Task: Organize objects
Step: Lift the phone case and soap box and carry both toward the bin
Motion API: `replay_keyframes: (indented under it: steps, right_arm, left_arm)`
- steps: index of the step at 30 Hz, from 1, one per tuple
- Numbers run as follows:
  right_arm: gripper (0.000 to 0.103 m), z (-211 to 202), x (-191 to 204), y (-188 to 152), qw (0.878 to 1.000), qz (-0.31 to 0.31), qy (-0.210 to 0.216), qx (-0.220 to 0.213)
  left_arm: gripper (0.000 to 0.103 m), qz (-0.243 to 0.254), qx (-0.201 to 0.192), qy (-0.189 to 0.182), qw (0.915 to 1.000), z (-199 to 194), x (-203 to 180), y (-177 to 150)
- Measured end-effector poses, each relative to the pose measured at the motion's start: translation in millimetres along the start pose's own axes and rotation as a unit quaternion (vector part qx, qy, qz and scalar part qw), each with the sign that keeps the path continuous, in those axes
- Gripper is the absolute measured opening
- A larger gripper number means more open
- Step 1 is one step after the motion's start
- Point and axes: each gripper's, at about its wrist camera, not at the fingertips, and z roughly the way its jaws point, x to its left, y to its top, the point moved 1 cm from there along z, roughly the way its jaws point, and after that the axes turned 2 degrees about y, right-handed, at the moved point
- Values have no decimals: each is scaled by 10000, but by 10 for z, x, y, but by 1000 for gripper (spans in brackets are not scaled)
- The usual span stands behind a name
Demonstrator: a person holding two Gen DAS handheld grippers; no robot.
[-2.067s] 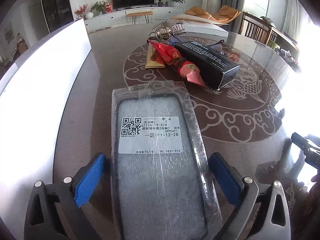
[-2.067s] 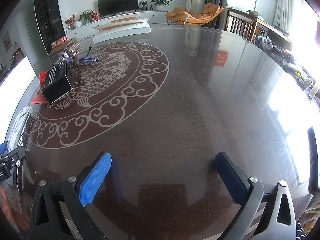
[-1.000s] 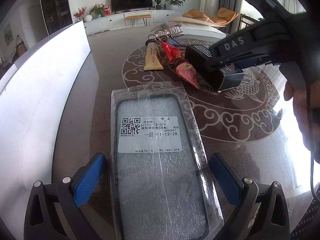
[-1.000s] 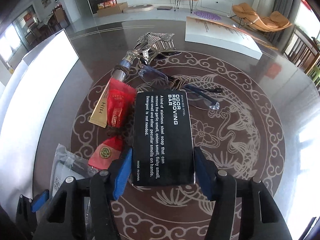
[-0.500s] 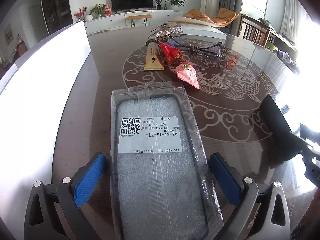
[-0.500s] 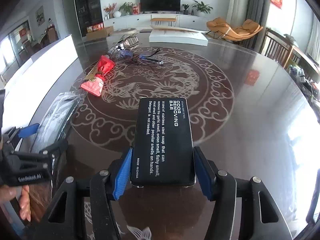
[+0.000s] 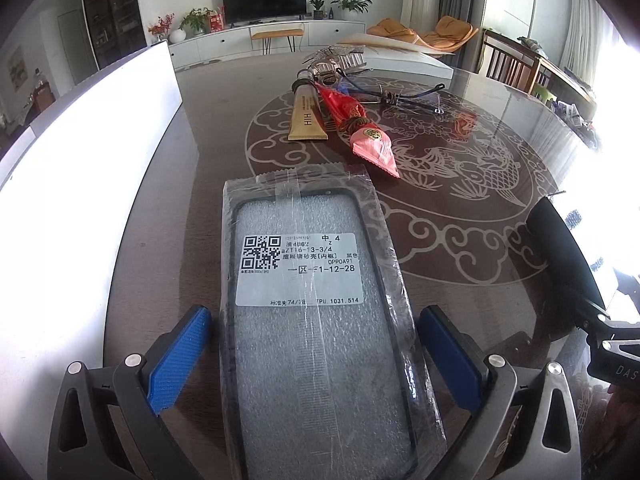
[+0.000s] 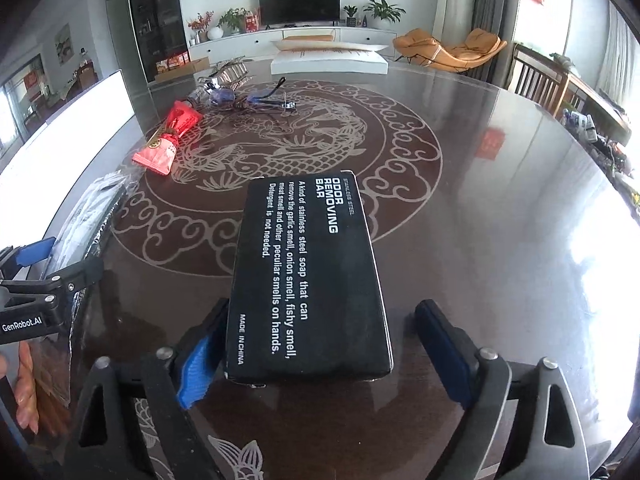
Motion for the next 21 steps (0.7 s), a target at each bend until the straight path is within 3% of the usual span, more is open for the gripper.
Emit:
replay_keyframes:
  steps: [2,11,21]
  right_arm:
    - [103,18,10,-3,10000,-34,15,42]
    - [103,28,12,-10,10000,-38,22,50]
    - [103,24,9,-13,10000,-38,22,55]
  left_arm:
    - [103,-2,-1,1,10000,-3,1,-1]
    - [103,3,18,2,10000,-2,-1,-1]
    - [103,286,565,-173,9978,45,13,80]
